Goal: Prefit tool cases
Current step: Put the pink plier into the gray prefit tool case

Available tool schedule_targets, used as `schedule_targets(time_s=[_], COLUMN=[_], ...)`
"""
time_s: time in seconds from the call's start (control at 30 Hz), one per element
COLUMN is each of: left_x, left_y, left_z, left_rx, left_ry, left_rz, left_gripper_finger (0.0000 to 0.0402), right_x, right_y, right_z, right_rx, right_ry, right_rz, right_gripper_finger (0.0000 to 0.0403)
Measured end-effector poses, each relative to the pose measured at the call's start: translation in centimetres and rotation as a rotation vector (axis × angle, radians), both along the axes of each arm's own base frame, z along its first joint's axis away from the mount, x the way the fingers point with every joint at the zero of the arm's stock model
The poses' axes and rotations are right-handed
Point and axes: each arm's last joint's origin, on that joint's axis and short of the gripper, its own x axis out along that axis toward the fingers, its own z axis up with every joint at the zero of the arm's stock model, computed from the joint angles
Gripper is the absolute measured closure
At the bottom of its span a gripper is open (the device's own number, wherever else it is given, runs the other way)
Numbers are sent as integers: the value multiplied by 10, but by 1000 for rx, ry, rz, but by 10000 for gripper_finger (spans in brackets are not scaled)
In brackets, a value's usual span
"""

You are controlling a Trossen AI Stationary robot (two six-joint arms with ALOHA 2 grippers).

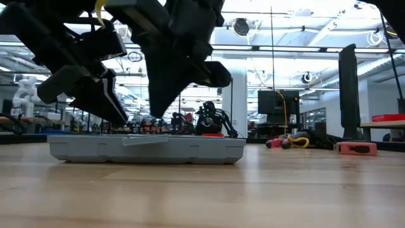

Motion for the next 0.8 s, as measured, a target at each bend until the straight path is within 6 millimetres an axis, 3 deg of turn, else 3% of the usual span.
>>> schedule_targets(time_s=[0.1, 0.17, 0.37, 0.53, 0.67, 0.8], left_x=[0, 5, 9, -2, -13, -15], left_y=[1, 0, 2, 14, 24, 32], left_z=[4, 19, 82, 114, 123, 127], left_rx=[53, 111, 264, 295, 307, 311], left_ry=[-2, -43, -210, -303, -309, -318], left_rz=[-12, -30, -95, -85, -42, -5], left_gripper_finger=[290, 290, 290, 290, 290, 290], right_x=[-13, -26, -72, -116, -163, -204], right_y=[-6, -14, -51, -75, -100, -127], right_z=[0, 11, 74, 117, 124, 106], right_rx=[-163, -328, -596, -628, -654, -618], right_ry=[105, 167, 292, 258, 254, 198], right_rz=[8, -5, -105, -185, -303, -511], right_gripper_finger=[403, 403, 403, 403, 403, 398])
